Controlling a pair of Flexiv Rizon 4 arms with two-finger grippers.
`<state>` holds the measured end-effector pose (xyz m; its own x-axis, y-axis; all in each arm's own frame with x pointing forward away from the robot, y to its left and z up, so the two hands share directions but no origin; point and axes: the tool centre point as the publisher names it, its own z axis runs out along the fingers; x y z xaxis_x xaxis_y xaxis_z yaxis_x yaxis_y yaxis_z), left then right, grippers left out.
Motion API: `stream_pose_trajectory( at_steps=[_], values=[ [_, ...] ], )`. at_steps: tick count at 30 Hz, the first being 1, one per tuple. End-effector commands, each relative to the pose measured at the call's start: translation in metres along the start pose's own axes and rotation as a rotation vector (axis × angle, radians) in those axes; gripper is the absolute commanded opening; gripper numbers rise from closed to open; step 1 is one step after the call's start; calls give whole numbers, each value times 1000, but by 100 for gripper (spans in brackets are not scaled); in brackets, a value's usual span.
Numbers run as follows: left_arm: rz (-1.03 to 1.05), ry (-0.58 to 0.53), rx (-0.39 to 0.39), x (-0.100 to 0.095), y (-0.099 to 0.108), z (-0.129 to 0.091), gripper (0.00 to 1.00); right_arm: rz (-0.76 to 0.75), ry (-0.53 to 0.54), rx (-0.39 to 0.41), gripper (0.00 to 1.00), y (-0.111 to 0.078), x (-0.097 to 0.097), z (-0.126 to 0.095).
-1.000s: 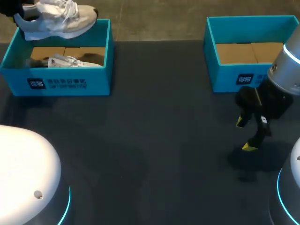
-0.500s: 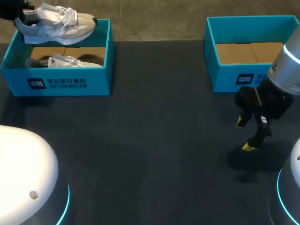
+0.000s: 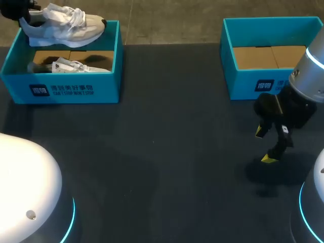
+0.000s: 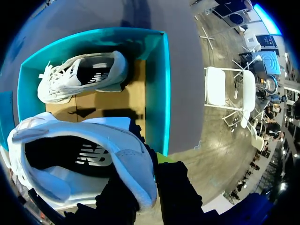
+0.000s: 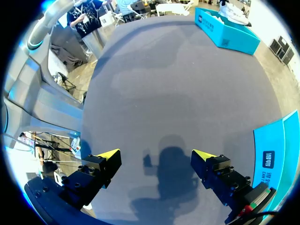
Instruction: Take the shoe out of the shoebox, open the shoe tongue, remove and reinsert the insole, then place the shoe into the shoebox
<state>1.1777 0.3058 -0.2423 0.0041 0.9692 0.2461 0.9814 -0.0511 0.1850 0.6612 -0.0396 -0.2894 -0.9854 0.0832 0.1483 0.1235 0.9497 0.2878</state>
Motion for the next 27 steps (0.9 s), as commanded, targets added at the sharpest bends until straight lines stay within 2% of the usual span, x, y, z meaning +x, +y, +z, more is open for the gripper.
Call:
stream_pose_trajectory(
  at_steps=[1, 17, 27],
  values=[
    [13, -4, 6, 0, -3, 4, 0, 1, 0, 2, 100, 0, 0, 1],
    [53, 9, 38, -6, -17, 18, 0, 1, 0, 2, 100, 0, 0, 1],
    [18, -3, 35, 0, 0, 13, 0, 1, 0, 2, 100, 0, 0, 1]
  ],
)
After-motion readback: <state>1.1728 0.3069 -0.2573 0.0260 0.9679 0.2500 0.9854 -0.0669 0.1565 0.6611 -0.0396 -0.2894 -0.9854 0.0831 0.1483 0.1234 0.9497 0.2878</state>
